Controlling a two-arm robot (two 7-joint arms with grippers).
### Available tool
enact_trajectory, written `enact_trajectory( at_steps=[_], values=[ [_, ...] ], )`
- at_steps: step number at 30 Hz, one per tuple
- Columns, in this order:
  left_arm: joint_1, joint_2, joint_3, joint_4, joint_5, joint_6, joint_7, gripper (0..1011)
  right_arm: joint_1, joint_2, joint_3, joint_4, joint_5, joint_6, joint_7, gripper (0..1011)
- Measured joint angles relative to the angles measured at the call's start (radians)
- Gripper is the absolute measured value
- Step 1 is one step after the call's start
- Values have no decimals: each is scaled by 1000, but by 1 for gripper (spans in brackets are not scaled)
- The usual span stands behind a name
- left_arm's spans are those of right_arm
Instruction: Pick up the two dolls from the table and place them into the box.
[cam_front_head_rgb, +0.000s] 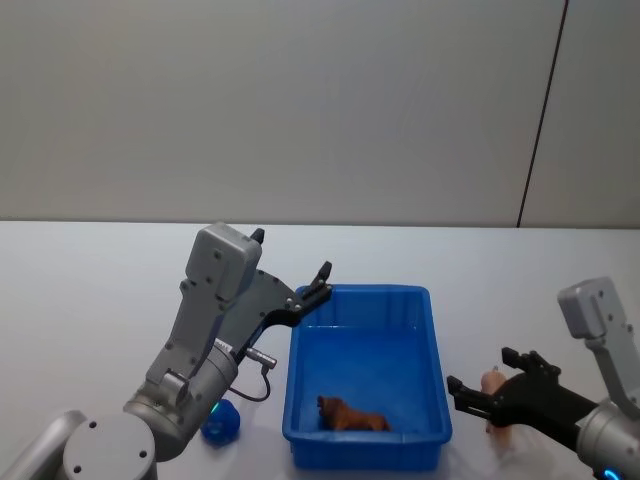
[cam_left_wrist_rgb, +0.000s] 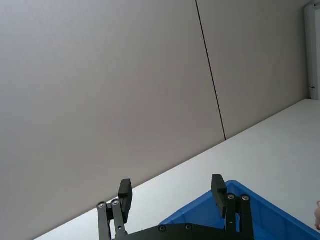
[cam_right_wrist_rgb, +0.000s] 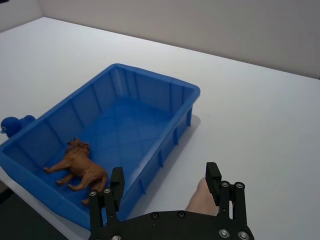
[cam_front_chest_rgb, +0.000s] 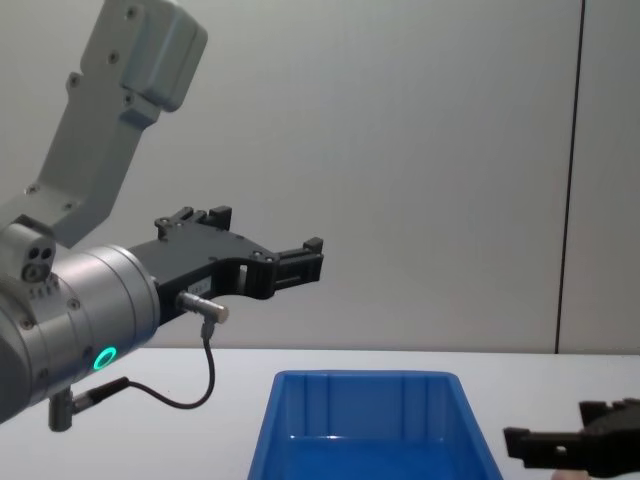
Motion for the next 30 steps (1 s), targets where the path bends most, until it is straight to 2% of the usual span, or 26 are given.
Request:
enact_trajectory(
  at_steps=[12,30],
  values=[
    [0,0,0,0,0,0,0,1001,-9,6,5,37,4,17,-36,1001],
    [0,0,0,0,0,0,0,1001,23,-19,-6,131,-21,35,-62,997]
  ],
)
